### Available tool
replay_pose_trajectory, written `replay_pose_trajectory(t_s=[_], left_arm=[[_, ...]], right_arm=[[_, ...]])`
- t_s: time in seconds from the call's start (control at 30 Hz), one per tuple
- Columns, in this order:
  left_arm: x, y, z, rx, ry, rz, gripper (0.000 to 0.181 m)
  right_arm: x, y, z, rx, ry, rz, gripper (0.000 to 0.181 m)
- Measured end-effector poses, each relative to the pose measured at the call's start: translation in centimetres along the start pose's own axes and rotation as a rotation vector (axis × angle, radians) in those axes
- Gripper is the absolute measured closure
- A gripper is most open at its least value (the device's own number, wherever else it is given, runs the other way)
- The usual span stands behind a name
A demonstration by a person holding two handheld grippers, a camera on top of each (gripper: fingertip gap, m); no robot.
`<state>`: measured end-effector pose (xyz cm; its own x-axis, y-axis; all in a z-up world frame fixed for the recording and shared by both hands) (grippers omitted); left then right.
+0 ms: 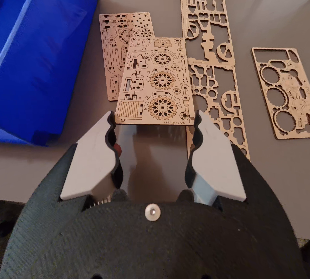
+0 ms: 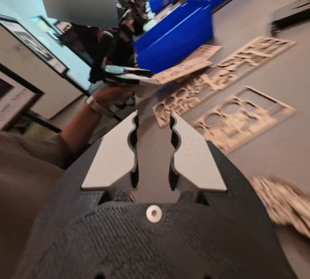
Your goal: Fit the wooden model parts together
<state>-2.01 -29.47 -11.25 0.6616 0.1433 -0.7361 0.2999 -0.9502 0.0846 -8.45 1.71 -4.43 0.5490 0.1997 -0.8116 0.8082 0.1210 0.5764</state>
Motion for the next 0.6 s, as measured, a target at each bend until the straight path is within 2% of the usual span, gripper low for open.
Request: replay_pose_trajectory(t_s=[0.13,0.27,0.37,0.53,0.6], left_arm=[[0.2,-0.8,-0.5,-0.014,-0.028,-0.009,0.086],[0.2,-0.7,-0.5,0.015,-0.046,-0.078,0.086],[0.2,-0.5,-0.6,0.06,-0.055,-0.135,0.086],[0.7,-1.2,-0.9,0.11,-0.065,-0.146,0.087],[0.7,-1.2,-1.0,0.072,-0.086,-0.136,0.087]], right_arm=[[-2.3,-3.6,9.5,-0.032,0.041,0.131,0.144],[-0.7,-8.0,15.8,-0.013,0.088,0.44,0.14],[0.5,-10.0,18.0,-0.005,0.067,0.59,0.136],[0.3,-10.5,20.2,-0.025,0.069,0.616,0.145],[0.1,-10.7,20.5,-0.017,0.074,0.595,0.154]])
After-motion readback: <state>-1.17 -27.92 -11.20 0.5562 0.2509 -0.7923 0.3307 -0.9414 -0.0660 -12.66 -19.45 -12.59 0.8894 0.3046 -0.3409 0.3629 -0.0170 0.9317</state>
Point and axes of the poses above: each gripper's, where its closed fingertips meet, z out along the fingers, x out of its underside, y = z × x across the jaws, the point moved 8 cm from there along -z, back along the fingers, and after that the axes turned 13 degrees about -x, right-handed, at the moved point
